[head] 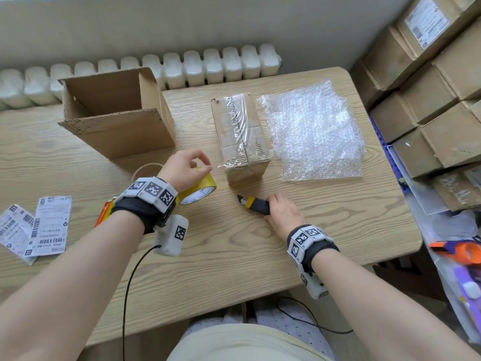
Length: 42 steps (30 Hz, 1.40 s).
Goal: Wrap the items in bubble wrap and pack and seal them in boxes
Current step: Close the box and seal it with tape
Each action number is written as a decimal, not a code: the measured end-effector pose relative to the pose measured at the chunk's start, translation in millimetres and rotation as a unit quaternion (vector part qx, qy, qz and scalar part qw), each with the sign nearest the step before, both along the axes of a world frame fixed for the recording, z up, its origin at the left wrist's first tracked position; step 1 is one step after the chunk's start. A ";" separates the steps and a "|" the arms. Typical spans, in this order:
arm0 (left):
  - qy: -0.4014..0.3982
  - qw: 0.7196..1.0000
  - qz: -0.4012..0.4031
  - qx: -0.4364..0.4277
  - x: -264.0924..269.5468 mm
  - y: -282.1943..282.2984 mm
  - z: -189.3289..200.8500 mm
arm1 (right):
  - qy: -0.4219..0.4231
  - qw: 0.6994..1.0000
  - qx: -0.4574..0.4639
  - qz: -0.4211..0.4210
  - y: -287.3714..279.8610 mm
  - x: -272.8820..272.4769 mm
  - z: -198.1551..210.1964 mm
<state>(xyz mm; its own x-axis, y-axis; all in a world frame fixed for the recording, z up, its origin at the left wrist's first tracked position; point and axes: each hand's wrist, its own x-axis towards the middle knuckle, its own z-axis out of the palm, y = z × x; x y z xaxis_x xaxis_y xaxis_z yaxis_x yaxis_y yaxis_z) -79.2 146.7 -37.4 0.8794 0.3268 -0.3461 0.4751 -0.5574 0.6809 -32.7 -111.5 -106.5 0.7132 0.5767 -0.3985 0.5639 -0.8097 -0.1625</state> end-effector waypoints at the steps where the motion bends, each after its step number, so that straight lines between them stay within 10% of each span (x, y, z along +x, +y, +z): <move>1: -0.003 1.000 0.001 -0.001 -1.0 0.6 -0.1 | 0.033 0.999 0.013 -0.015 -0.5 -2.0 4.7; 8: -0.023 1.000 0.007 0.019 -3.7 -2.5 0.6 | 0.165 0.975 0.141 -0.049 6.2 -15.9 43.6; 19: -0.028 0.999 0.007 0.026 -4.6 -5.2 -2.2 | 0.399 0.853 0.276 -0.190 56.9 -11.1 76.0; 42: -0.029 0.994 0.054 0.095 -13.8 -17.2 -5.1 | 0.431 0.832 0.224 -0.268 60.1 -10.2 96.5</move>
<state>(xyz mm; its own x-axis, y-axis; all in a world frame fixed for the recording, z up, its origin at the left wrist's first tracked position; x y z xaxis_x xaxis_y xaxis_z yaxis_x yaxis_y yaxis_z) -93.0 129.5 -42.6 0.8518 0.4755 -0.2198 0.5031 -0.6257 0.5961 -42.9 -51.5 -10.0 0.4753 0.4966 -0.7263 -0.3409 -0.6571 -0.6723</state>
